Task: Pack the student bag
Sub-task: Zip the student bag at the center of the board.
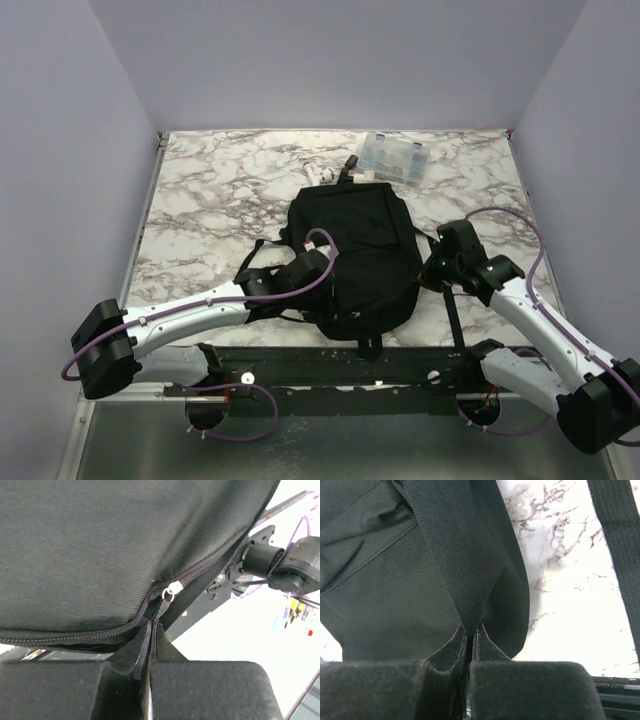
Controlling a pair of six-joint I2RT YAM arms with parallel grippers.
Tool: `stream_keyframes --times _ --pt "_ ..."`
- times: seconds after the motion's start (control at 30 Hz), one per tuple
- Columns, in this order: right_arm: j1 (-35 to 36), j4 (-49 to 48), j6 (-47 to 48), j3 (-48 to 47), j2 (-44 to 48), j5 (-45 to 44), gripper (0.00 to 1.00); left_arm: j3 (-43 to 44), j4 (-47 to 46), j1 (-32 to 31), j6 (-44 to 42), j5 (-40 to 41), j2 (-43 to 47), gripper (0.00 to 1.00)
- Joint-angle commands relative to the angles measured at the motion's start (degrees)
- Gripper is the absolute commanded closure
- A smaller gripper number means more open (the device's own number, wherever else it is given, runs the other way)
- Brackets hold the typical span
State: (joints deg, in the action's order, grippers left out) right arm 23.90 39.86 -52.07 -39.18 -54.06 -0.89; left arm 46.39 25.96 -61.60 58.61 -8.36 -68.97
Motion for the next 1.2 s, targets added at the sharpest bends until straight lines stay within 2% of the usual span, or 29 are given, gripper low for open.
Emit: stream_keyframes --times 0.0,0.07,0.1,0.17,0.27,0.43,0.57,0.77,0.8,1.0,1.17 --pt "-1.6 0.3 6.9 -5.2 -2.8 -6.9 0.94 -0.3 -5.4 -0.5 -6.4 -7.1 -0.4 1.00" --pt "-1.6 2.2 8.5 -6.6 -2.9 -3.1 0.57 1.9 -7.7 -0.7 -6.9 -8.6 -2.1 1.00" --pt "-1.6 2.7 9.3 -6.7 -2.7 -0.9 0.47 3.2 -9.1 -0.7 -7.1 -9.2 -3.2 1.00" --pt "-1.6 5.0 9.5 -6.4 -2.8 5.0 0.39 5.2 -12.1 -0.8 -6.9 -10.6 -5.0 1.00" --pt "-1.2 11.4 10.0 -6.3 -4.2 9.7 0.32 8.5 -15.3 -1.1 -6.5 -13.4 -8.8 1.00" --pt "-0.9 17.0 6.0 -4.3 1.9 13.3 0.27 13.2 -16.4 -1.4 -6.3 -17.1 -14.4 1.00" --pt "-0.8 16.2 1.3 -3.2 4.3 17.3 0.26 13.2 -18.3 -1.8 -5.2 -19.6 -16.5 1.00" --pt "-0.6 13.1 -3.3 -1.1 5.3 17.9 0.25 14.9 -18.5 -2.3 -4.8 -21.1 -18.8 1.00" --pt "-0.6 12.6 -3.5 -0.6 5.1 18.3 0.01 15.3 -18.5 -2.3 -4.9 -21.2 -19.0 1.00" --pt "-0.5 10.1 -3.9 0.3 6.1 14.8 0.00 17.5 -18.0 -2.7 -5.3 -21.3 -20.3 1.00" --pt "-0.6 7.1 -4.4 2.8 5.8 16.0 0.00 18.1 -16.5 -2.9 -5.6 -21.4 -20.7 1.00"
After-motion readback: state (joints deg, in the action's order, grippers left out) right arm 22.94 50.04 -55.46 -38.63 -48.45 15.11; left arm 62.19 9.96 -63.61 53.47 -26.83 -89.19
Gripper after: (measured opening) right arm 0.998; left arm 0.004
